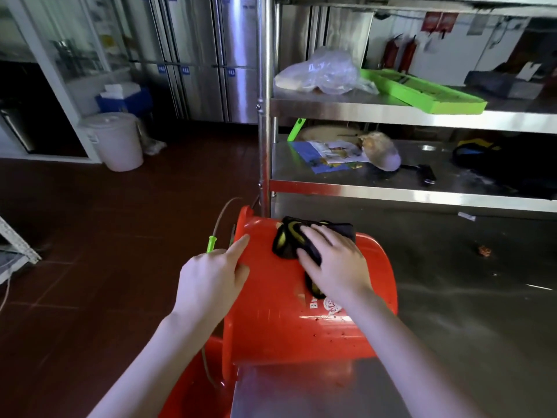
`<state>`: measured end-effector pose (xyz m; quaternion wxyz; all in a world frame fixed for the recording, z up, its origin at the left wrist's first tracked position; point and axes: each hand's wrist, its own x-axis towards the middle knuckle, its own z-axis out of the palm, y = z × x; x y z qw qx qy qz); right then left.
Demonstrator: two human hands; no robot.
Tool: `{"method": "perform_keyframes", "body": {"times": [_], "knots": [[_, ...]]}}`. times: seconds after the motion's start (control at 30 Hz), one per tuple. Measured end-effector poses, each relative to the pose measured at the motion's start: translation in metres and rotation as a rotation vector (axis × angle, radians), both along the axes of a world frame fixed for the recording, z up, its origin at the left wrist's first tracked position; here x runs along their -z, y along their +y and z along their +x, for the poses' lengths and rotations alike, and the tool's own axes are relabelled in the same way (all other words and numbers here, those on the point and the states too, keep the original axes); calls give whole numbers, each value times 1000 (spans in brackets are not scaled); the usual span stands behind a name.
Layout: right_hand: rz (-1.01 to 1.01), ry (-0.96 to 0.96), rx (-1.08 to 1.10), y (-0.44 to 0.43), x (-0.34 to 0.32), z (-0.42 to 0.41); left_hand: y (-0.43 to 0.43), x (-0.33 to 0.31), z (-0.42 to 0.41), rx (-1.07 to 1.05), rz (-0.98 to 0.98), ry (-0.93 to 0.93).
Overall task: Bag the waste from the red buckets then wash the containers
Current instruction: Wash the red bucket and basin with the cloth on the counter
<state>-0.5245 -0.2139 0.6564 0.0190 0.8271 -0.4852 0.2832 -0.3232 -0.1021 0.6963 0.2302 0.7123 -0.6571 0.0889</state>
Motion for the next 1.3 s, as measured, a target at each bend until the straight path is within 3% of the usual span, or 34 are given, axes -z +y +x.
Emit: {"method": "perform_keyframes", "body": {"times": [0.2, 0.47, 0.57, 0.73, 0.83, 0.97, 1.1, 1.2, 1.3], "knots": [[155, -9, 407, -24, -1, -47, -13, 1, 1, -52, 39, -97], [-115, -55, -92, 42, 12, 65, -30, -4, 0, -94, 57, -148], [-135, -39, -39, 24, 11, 36, -38, -5, 7, -83, 48, -131], [-15, -44, 256, -16, 14, -44, -53, -7, 11, -85, 68, -133], [25, -60, 359, -20, 11, -45, -57, -5, 10, -94, 55, -149], [-106, -31, 129, 13, 8, 31, -69, -6, 12, -86, 49, -153], [-111, -35, -62, 39, 18, 72, -75, -9, 22, -91, 49, -112], [-119, -18, -42, 18, 18, 41, -85, -10, 21, -79, 47, -100], [-76, -21, 115, -13, 20, -14, -92, -12, 22, -66, 56, -97]]}}
